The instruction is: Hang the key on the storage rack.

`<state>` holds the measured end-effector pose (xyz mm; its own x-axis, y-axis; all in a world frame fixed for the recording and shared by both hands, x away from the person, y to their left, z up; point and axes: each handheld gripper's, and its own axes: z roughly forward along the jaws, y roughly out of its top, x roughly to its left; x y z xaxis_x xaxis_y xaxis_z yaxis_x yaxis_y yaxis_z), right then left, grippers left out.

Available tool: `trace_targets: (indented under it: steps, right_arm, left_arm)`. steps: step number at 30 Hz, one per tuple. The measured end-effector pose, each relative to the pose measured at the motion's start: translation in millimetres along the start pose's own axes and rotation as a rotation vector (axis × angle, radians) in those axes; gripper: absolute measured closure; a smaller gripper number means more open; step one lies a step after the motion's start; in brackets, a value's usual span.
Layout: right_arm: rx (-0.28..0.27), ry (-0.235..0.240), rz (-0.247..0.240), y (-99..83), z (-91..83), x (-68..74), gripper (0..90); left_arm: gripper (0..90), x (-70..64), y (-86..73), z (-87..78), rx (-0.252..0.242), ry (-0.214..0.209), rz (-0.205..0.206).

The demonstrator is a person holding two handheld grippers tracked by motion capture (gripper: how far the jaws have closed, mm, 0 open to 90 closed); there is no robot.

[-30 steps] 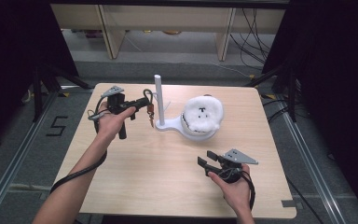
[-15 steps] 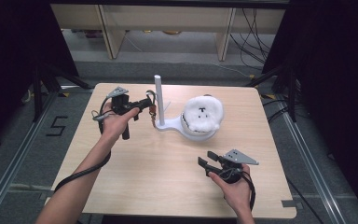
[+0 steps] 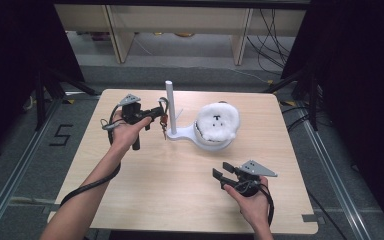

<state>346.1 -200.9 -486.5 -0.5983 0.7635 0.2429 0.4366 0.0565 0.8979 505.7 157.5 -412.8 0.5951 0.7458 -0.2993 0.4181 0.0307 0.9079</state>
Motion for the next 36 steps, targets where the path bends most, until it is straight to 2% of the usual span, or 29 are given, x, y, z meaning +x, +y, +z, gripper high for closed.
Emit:
trace_targets:
  steps: [5, 9, 12, 14, 16, 18, 22, 23, 24, 26, 30, 32, 33, 35, 36]
  right_arm:
    - [0.003, 0.000, 0.004, -0.1, -0.2, 0.0, 48.4]
    - [0.005, 0.002, 0.012, -0.2, -0.5, -0.1, 48.3]
    - [0.003, 0.000, 0.013, -0.3, -0.7, -0.1, 48.3]
    - [0.000, -0.008, 0.002, -0.3, -0.8, -0.9, 48.3]
    - [0.003, -0.002, 0.037, -0.9, -0.4, 1.6, 48.3]
    - [-0.003, -0.008, 0.002, -0.6, -0.2, -0.8, 48.3]
    - [0.001, -0.012, 0.001, -0.3, -0.8, -1.2, 48.2]
    - [-0.002, -0.009, 0.002, -0.3, -0.8, -1.3, 48.2]
    - [0.004, -0.006, 0.037, -0.6, -1.2, 0.8, 48.1]
    - [-0.005, -0.012, 0.011, -0.8, -0.4, -2.2, 48.1]
    - [-0.003, -0.007, 0.021, -0.6, -1.7, -3.0, 47.8]
    - [0.004, -0.026, 0.023, -1.1, -2.0, -3.4, 47.6]
    - [0.001, -0.027, 0.006, -0.9, -2.4, -4.5, 47.5]
    - [0.003, -0.025, 0.011, -1.2, -2.5, -4.5, 47.3]
    - [0.017, -0.028, 0.040, -1.8, -3.4, -2.5, 47.2]
  left_arm:
    - [81.2, 0.1, -1.3, -0.9, 0.016, 0.001, 0.016]
    - [78.9, 0.2, -3.4, -6.3, 0.020, 0.016, 0.043]
    - [71.3, -0.5, -4.5, -13.2, 0.016, 0.024, 0.079]
    - [64.4, -1.4, -5.6, -19.6, 0.005, 0.049, 0.109]
    - [59.1, -1.9, -7.5, -24.8, 0.001, 0.063, 0.119]
    - [54.9, -2.4, -10.4, -30.4, 0.008, 0.078, 0.134]
    - [46.9, -4.3, -16.5, -41.9, 0.015, 0.104, 0.145]
    - [45.6, -5.2, -18.1, -44.9, 0.016, 0.110, 0.149]
    - [44.0, -5.6, -19.9, -48.0, 0.015, 0.112, 0.157]
    - [41.4, -6.3, -24.5, -56.0, 0.005, 0.112, 0.158]
    - [38.2, -6.0, -34.0, -71.1, -0.010, 0.118, 0.164]
    - [37.2, -5.6, -40.0, -81.1, -0.021, 0.126, 0.169]
    - [37.1, -5.4, -43.1, -85.6, -0.032, 0.129, 0.166]
    - [37.0, -4.9, -48.8, -93.5, -0.044, 0.138, 0.171]
    - [36.9, -4.6, -52.3, -98.3, -0.051, 0.145, 0.174]
